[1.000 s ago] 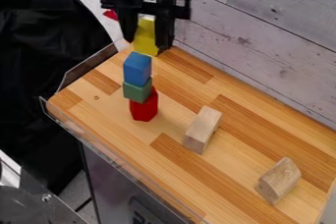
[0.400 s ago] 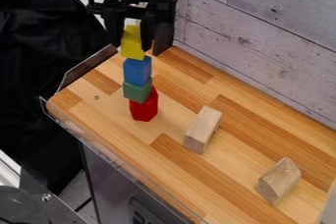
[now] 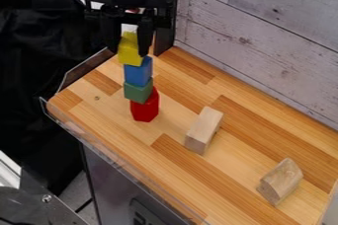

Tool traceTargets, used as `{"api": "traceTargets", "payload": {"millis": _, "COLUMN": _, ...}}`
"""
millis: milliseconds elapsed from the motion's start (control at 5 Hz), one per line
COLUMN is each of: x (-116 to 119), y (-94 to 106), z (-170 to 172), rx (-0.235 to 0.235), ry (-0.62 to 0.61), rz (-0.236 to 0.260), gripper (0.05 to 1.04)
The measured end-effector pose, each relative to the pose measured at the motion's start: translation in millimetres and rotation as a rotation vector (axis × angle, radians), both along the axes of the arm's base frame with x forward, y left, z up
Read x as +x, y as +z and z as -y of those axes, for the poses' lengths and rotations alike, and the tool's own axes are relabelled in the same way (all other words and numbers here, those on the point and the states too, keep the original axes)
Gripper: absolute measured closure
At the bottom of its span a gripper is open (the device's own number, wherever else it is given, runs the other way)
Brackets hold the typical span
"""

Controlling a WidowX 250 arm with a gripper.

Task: Put the yellow block on top of the blue block

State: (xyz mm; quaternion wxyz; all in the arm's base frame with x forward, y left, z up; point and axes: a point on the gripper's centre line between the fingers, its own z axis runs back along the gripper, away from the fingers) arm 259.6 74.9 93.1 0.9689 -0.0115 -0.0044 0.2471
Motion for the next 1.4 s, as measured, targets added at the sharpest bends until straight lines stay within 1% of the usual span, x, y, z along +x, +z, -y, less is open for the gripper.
{"api": "traceTargets", "payload": {"millis": 800, "x": 0.3, "y": -0.3, "z": 1.5, "rx": -0.004, "ry": -0.019, "rz": 0.002, "gripper": 0.557}}
{"api": "traceTargets", "payload": {"millis": 1000, "x": 1.4, "y": -0.4, "z": 4.1, "rx": 0.004, "ry": -0.027, "rz": -0.001, "gripper": 0.515}}
{"api": "traceTargets", "payload": {"millis": 1200, "x": -0.8, "y": -2.7, "z": 4.6, "rx": 0.012, "ry": -0.023, "rz": -0.032, "gripper": 0.184}}
{"api": "traceTargets", "payload": {"millis": 1400, "x": -1.0, "y": -2.0, "z": 6.3, "rx": 0.011, "ry": -0.018, "rz": -0.038, "gripper": 0.079}}
